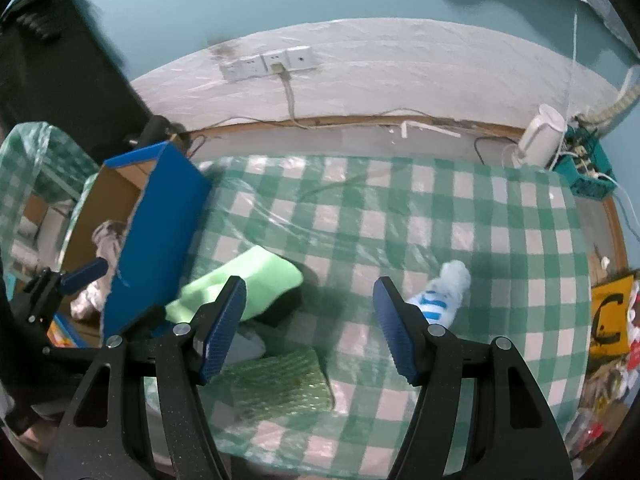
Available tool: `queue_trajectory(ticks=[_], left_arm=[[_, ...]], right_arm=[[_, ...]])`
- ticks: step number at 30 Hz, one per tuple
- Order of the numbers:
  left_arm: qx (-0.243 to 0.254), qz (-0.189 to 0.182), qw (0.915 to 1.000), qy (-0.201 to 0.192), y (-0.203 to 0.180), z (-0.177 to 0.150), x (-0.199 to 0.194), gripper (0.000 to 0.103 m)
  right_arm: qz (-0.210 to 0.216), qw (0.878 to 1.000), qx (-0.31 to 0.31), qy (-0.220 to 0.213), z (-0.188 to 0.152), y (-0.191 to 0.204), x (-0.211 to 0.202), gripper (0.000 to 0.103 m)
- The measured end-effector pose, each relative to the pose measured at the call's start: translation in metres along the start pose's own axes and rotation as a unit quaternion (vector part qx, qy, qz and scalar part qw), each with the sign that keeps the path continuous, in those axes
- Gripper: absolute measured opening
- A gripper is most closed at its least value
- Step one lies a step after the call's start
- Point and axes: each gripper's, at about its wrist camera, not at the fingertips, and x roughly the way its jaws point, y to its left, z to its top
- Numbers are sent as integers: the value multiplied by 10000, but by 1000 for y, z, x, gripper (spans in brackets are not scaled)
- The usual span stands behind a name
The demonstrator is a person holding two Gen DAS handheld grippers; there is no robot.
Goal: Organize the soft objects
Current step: 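Grasp the light green cloth with the left tool while the right tool grasps the striped sock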
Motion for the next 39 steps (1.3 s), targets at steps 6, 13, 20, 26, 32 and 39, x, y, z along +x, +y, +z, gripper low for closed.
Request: queue_trajectory(ticks=[6,13,20,26,32,39], left_arm=[[138,-90,9995,255,-12,1,21,87],[397,-69,9970,667,-28,-5,51,87],[543,24,9944,910,-34,-6,72,87],[675,88,9914,1114,-40,-9,86,87],[709,189,9886,1318,-40,-14,100,87],[529,263,9862,1550,-31,-16,116,87]], right_arm=[[-116,9997,153,116,-3,-20,9,66],[-168,9992,230,291,-6,-34,22,66],[-242,9978,385,492,-10,-45,37,66],[-296,9966,418,651,-12,-52,51,66],[-396,9946,605,740,-10,-67,61,66],[-613,9890,1071,819,-8,-97,73,66]])
